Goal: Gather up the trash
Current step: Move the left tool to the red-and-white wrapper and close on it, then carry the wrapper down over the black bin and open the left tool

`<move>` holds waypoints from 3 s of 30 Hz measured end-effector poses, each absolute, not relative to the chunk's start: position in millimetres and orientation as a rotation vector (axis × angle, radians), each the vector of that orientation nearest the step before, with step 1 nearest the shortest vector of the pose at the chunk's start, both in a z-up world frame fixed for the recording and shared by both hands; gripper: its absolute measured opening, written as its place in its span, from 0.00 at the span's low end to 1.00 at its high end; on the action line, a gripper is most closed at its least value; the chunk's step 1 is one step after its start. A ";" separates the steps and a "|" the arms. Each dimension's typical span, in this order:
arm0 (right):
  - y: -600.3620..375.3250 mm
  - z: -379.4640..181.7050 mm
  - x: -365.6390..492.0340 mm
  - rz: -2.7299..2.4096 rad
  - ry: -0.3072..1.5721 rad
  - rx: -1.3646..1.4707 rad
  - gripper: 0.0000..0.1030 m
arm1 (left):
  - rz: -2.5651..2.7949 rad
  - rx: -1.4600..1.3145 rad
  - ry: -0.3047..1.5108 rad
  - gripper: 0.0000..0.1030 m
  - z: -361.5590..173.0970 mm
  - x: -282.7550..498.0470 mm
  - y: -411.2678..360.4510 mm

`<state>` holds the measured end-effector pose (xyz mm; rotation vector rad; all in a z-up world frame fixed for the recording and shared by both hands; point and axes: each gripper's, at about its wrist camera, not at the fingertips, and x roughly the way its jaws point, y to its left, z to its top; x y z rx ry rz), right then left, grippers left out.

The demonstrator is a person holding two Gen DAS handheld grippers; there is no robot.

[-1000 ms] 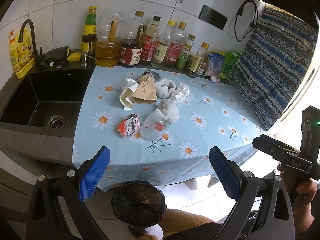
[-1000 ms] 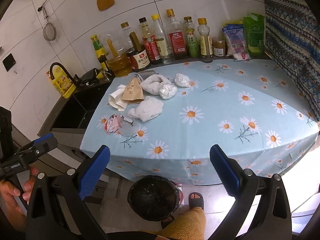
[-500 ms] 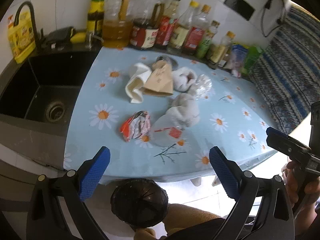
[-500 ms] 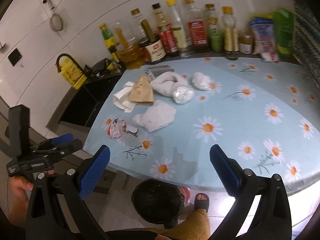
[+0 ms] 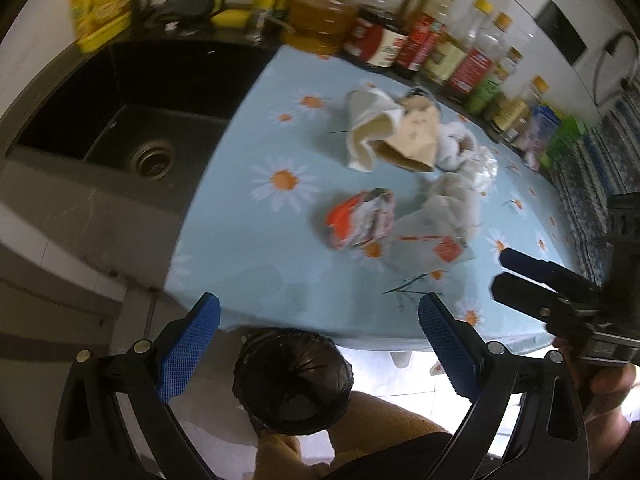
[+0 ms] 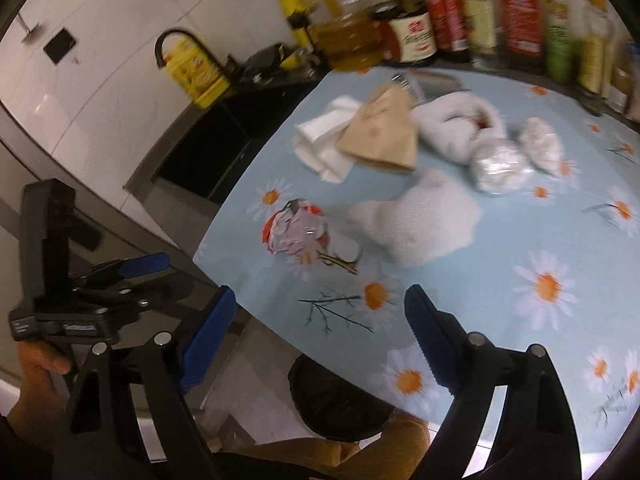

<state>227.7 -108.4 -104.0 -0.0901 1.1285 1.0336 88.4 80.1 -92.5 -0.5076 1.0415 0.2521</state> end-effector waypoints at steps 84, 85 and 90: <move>-188.3 -98.6 209.8 0.839 1.065 0.036 0.52 | 0.060 -0.260 1.115 0.44 -94.1 144.2 31.8; -185.9 -99.1 206.9 0.844 1.069 0.033 0.52 | 0.058 -0.265 1.116 0.44 -94.3 138.1 31.4; -172.6 -105.2 189.1 0.869 1.089 0.004 0.52 | 0.060 -0.306 1.117 0.44 -99.1 114.4 33.1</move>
